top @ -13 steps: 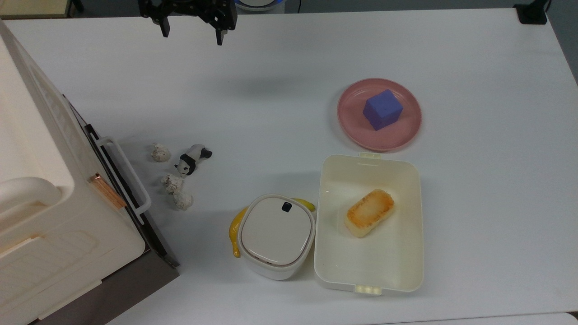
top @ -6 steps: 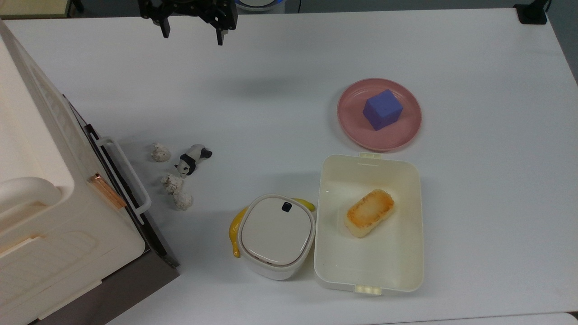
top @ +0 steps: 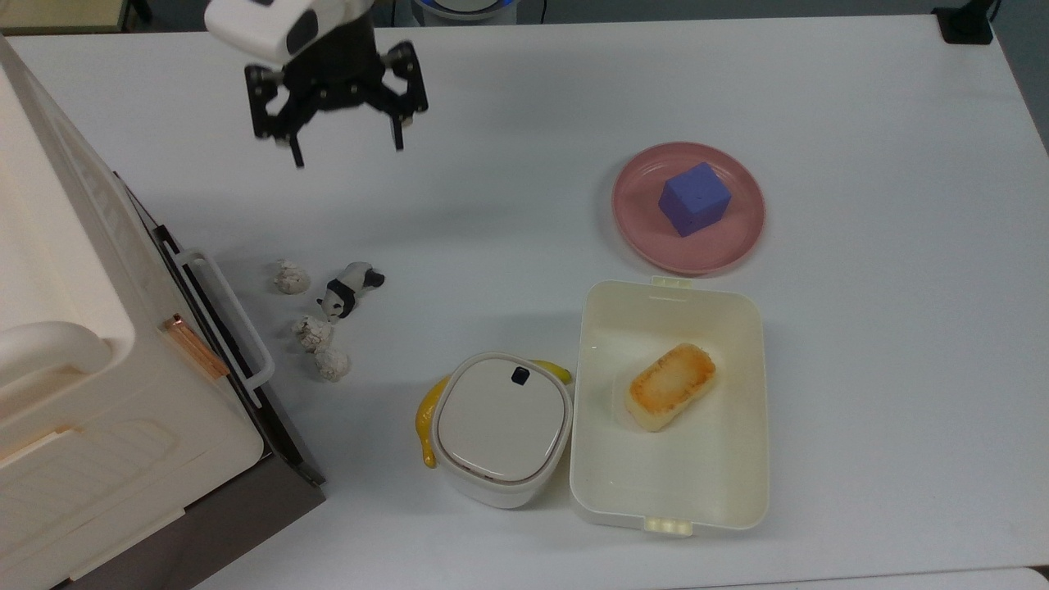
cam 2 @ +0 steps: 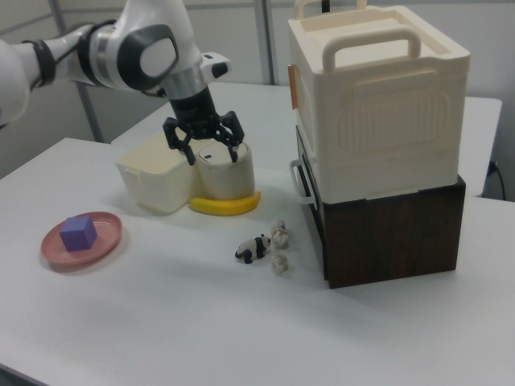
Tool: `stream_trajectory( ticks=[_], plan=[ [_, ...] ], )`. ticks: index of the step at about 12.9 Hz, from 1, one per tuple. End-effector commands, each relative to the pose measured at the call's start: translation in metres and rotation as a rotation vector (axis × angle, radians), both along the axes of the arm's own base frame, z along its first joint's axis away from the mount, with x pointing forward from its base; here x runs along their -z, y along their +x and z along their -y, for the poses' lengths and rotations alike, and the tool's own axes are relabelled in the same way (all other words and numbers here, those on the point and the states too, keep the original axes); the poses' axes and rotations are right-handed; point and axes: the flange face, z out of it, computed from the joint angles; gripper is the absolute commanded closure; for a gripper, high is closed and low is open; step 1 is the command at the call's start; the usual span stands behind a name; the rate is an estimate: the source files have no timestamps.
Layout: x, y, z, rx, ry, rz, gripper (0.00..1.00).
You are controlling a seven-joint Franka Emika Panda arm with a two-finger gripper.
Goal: Slide the drawer open
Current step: 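Move the gripper down toward the drawer handle of the wooden unit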
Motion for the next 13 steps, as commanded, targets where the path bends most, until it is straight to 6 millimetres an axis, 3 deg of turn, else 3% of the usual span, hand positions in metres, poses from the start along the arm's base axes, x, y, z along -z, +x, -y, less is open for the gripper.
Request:
stream_trajectory(
  ticks=[1,7,10,13],
  plan=[
    [0.026,0.031,0.008,-0.078,-0.054,0.109,0.0],
    [0.09,0.063,0.046,-0.025,-0.129,0.172,0.07],
    [0.103,0.073,0.07,0.057,-0.154,0.226,0.07],
    [0.099,0.073,0.076,0.064,-0.161,0.25,0.1]
  ],
)
